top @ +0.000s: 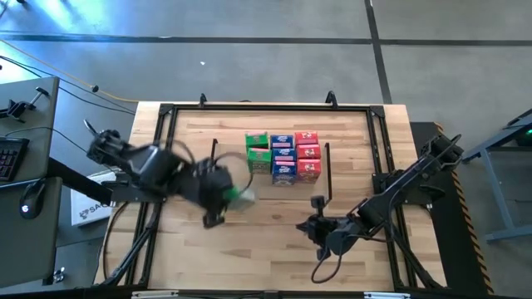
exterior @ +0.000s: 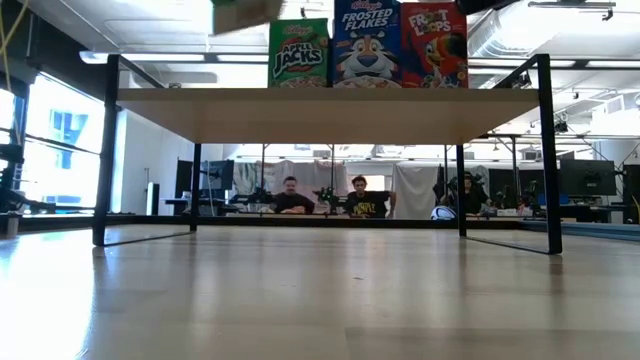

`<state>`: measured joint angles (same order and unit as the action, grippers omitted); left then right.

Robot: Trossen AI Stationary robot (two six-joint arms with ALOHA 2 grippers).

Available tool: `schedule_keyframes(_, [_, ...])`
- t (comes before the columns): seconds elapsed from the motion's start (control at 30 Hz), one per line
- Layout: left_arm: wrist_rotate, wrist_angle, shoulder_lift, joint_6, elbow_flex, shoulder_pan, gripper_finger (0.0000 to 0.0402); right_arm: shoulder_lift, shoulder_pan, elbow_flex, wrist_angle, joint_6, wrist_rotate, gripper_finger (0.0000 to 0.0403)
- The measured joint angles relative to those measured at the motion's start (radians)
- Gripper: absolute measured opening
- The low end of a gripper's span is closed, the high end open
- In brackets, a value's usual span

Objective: Stack cereal on shelf
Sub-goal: Put the green cereal box on the shelf aligned with the other green cereal box

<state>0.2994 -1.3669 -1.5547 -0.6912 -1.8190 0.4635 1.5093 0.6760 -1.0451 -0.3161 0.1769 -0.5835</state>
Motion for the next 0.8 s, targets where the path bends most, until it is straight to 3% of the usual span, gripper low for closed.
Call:
schedule_keyframes(0.17, [-0.015,0.027,0.0,0.255,-0.049,-0.147,0.0149,0.0,-0.015,0.0,0.0,-0.002,0.02,0.0002])
schedule_keyframes(0.33, [-0.117,0.087,-0.015,0.415,-0.05,-0.226,0.0149,0.0,-0.017,0.0,0.0,-0.002,0.036,0.0002])
schedule_keyframes(0.57, [-0.124,0.079,-0.102,0.541,-0.05,-0.265,0.0149,0.0,-0.017,0.0,0.0,-0.002,0.035,0.0002])
schedule_keyframes(0.8, [-0.097,0.082,-0.154,0.556,-0.048,-0.282,0.0156,0.0,-0.017,0.0,0.0,0.0,0.038,0.0002])
